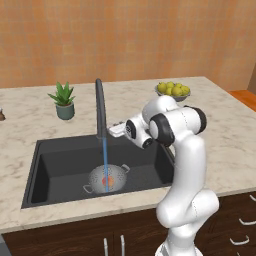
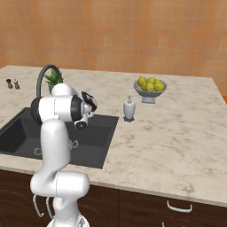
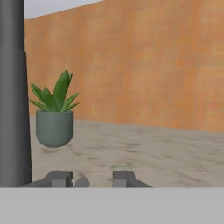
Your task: Put the colander in the sink, put the peach in the colander, and turn on the sink faucet and pour water over the colander.
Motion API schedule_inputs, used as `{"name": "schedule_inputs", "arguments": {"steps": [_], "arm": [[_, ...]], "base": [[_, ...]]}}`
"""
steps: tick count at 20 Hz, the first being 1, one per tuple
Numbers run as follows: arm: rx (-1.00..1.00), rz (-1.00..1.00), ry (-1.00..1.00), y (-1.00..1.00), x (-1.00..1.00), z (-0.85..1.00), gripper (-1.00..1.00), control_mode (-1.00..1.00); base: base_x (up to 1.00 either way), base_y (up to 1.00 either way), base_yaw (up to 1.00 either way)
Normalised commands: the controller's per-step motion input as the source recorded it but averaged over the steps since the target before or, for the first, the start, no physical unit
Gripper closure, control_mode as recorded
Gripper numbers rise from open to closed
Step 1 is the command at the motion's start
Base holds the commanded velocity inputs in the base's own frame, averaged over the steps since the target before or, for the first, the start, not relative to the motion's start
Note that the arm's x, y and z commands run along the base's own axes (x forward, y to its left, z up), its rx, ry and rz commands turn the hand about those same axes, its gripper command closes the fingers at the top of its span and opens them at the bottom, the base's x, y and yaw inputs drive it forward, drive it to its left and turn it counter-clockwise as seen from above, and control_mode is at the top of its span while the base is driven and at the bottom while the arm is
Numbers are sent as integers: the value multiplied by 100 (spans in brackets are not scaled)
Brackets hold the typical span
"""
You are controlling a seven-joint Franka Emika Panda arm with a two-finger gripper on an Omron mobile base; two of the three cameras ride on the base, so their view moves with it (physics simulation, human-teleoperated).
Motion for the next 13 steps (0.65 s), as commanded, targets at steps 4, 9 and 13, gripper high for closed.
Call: {"name": "schedule_inputs", "arguments": {"steps": [4,9,13], "arm": [[0,-9,10,-63,-10,2,100,-100],[2,-7,14,-33,-20,24,100,-100],[0,-3,7,-9,-8,12,100,-100]], "base": [[0,0,0],[0,0,0],[0,0,0]]}}
